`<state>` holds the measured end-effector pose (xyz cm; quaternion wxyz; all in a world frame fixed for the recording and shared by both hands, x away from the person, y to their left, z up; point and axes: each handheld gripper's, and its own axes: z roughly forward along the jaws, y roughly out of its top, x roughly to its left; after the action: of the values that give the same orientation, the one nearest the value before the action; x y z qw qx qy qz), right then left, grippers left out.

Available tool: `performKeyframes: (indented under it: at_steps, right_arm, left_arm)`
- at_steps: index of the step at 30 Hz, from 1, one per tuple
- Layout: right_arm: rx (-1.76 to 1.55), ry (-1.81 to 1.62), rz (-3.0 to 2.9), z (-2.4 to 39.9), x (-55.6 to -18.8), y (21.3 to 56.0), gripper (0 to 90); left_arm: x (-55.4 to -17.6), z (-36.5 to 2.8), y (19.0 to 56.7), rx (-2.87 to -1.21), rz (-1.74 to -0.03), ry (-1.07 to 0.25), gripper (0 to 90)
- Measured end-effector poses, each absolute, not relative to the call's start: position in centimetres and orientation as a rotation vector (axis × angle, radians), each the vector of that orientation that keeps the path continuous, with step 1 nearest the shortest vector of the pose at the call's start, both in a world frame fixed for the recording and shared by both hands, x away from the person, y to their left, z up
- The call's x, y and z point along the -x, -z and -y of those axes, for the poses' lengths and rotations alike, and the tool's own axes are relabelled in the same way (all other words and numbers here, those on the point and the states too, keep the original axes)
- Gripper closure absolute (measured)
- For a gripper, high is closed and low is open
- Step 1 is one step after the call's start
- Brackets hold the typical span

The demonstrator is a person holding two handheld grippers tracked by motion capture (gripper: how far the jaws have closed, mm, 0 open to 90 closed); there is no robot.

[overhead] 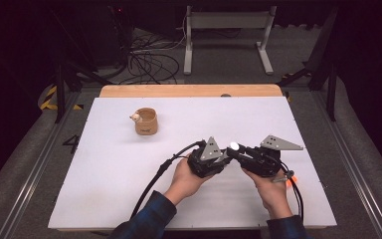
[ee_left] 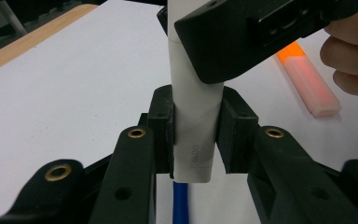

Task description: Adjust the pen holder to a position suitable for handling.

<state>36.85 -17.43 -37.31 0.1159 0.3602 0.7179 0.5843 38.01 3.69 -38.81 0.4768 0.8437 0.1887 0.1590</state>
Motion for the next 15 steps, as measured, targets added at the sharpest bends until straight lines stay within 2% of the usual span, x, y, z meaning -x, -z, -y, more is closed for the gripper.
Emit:
performKeyframes:
  at_steps: [6, 8, 14, 15]
  right_arm:
    - [-1.054, -1.73, -2.096, 17.4, -36.9, 37.3, 66.2]
    - [-1.056, -1.718, -2.095, 17.4, -36.9, 37.2, 56.8]
    - [-1.023, -1.714, -2.084, 17.7, -36.8, 36.9, 46.8]
    - [-1.004, -1.709, -2.069, 17.8, -36.6, 36.5, 41.3]
  left_arm:
    - [-38.0, -3.8, 38.7, -2.054, -0.46, -0.387, 70.9]
    - [-38.1, -3.9, 38.6, -2.051, -0.46, -0.393, 71.0]
    - [-38.4, -4.7, 38.4, -2.026, -0.489, -0.396, 70.9]
    - [-38.5, -4.9, 38.4, -2.024, -0.492, -0.403, 71.0]
